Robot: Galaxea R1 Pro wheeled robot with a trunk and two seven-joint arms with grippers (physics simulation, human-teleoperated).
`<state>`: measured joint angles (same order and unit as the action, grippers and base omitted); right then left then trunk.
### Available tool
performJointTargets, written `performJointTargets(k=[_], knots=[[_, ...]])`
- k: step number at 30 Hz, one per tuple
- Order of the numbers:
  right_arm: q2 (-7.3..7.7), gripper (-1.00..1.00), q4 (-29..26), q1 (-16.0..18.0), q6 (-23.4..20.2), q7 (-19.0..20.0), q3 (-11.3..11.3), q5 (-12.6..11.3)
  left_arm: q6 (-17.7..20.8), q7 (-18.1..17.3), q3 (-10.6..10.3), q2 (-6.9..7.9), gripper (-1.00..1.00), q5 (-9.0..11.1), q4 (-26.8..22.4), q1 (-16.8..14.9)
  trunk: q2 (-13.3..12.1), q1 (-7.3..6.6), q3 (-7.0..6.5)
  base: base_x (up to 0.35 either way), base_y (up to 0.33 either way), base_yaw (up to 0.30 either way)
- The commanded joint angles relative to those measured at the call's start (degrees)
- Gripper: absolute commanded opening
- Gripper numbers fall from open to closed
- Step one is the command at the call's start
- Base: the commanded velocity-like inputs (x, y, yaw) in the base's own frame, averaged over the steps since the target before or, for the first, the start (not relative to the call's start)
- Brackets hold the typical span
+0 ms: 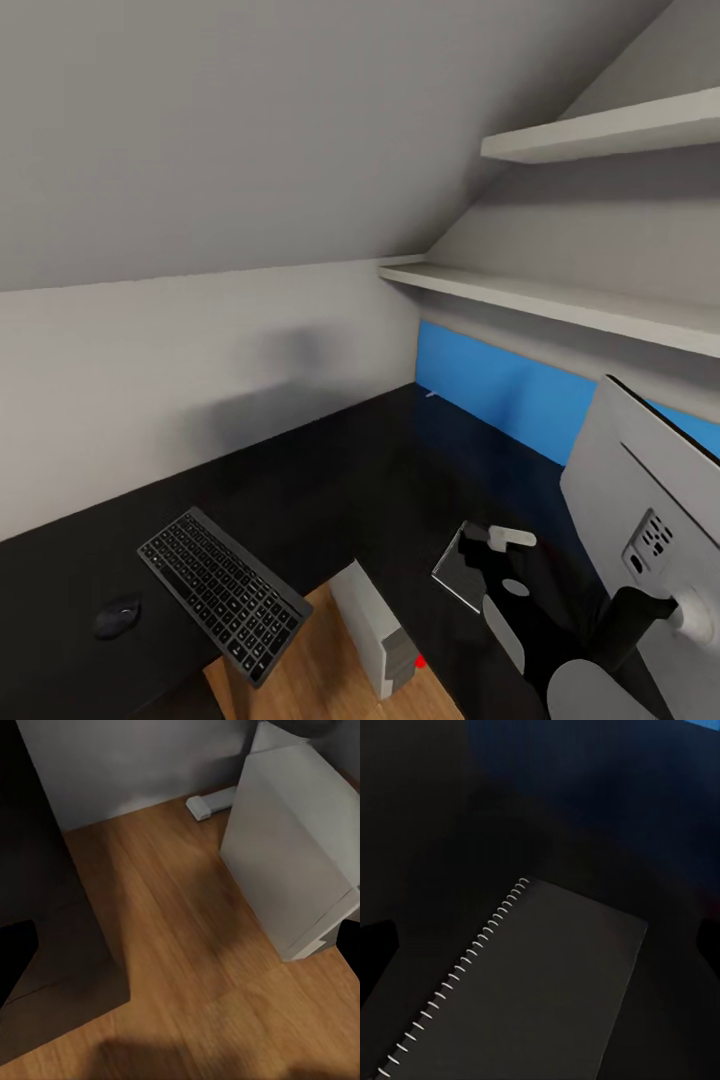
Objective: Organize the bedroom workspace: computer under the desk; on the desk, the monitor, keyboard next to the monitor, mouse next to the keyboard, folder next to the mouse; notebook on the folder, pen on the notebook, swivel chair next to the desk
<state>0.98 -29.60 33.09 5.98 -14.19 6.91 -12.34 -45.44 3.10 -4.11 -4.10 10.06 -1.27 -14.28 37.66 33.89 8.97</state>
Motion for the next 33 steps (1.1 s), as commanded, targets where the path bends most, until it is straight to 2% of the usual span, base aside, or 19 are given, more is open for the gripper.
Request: performJointTargets(k=[1, 21, 23, 29, 33], knots=[[0.07, 1.0, 0.0, 0.2, 0.2, -0.3, 0.5, -0.6, -0.2, 0.3, -0.5, -0.02, 1.0, 0.3, 0.0, 0.0, 0.5, 0.24, 0.28, 0.0, 0.0, 0.0], [0.34, 1.0, 0.2, 1.6, -0.3, -0.2, 0.5, -0.6, -0.1, 0.3, -0.5, -0.02, 1.0, 0.3, 0.0, 0.0, 8.5, 4.63, 3.87, 0.0, 0.0, 0.0], [0.53, 1.0, 0.3, 2.9, -0.8, -0.3, 0.5, -0.6, -0.1, 0.3, -0.5, -0.02, 1.0, 0.3, 0.0, 0.0, 9.3, 5.07, 4.23, 0.0, 0.0, 0.0], [0.86, 1.0, 1.4, 9.3, -6.3, -0.3, 0.5, -0.6, -0.1, 0.3, -0.5, -0.03, 1.0, 0.3, 0.0, 0.0, 11.7, 6.39, 5.31, 0.0, 0.0, 0.0], [0.98, 1.0, 4.1, 14.1, -8.3, -0.3, 0.5, -0.5, -0.2, 0.4, -0.5, -0.03, 1.0, 0.3, 0.0, 0.0, 13.3, 7.27, 6.03, 0.0, 0.0, 0.0]])
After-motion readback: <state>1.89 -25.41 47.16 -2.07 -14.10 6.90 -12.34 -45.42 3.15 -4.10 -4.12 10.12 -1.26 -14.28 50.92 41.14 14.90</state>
